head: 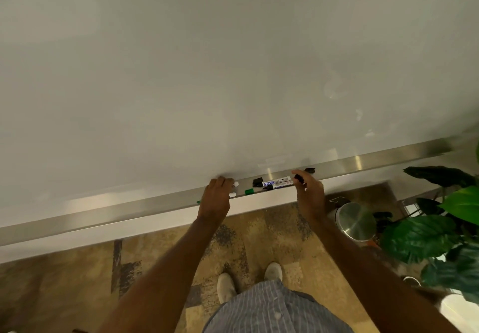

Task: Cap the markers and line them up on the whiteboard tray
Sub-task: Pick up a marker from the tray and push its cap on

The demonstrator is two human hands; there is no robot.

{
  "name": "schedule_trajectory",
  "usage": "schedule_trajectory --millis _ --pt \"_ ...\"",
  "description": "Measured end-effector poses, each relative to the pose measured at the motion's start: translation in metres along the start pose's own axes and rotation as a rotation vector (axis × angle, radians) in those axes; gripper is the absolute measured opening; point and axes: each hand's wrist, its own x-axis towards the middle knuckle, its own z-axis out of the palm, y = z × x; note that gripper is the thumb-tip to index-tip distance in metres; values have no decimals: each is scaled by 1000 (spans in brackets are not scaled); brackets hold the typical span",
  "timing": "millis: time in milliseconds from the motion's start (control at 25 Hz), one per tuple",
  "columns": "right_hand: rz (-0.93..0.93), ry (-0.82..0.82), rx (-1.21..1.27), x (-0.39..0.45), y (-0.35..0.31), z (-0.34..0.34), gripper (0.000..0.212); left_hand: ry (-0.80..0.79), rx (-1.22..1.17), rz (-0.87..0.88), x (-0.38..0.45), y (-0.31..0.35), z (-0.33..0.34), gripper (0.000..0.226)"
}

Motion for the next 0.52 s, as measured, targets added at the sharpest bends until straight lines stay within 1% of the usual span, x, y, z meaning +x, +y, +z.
schedule_trajectory --millis 40,80,120,200,280,320,360,400,440,520 --pt "86 17 148 -10 -5 7 24 99 -164 -72 -2 6 -4 29" --pt "213 21 301 -19 -10 13 22 183 -370 -181 -4 14 -8 21" --pt "361 10 455 -27 -15 18 22 234 -586 -312 -6 21 -12 18" --pt "609 -46 761 -38 -24 23 26 297 -959 -573 -7 30 -16 16" --pt "720 -98 1002 -45 -31 24 30 324 -1373 -780 -12 35 -17 17" --pt "734 -114 1062 -47 -35 24 29 320 -1571 -858 -15 35 -17 14" --pt "729 -125 1067 -50 -39 24 26 310 -1724 -919 -18 35 -17 9" --pt "712 -132 1020 -52 -42 25 24 306 -1828 -970 -22 35 -18 5" --pt "686 -136 939 -54 -46 27 22 312 -1898 -1013 -25 35 -18 4" --pt "633 -136 794 -58 -50 29 21 337 -1956 -1083 -28 35 -17 4"
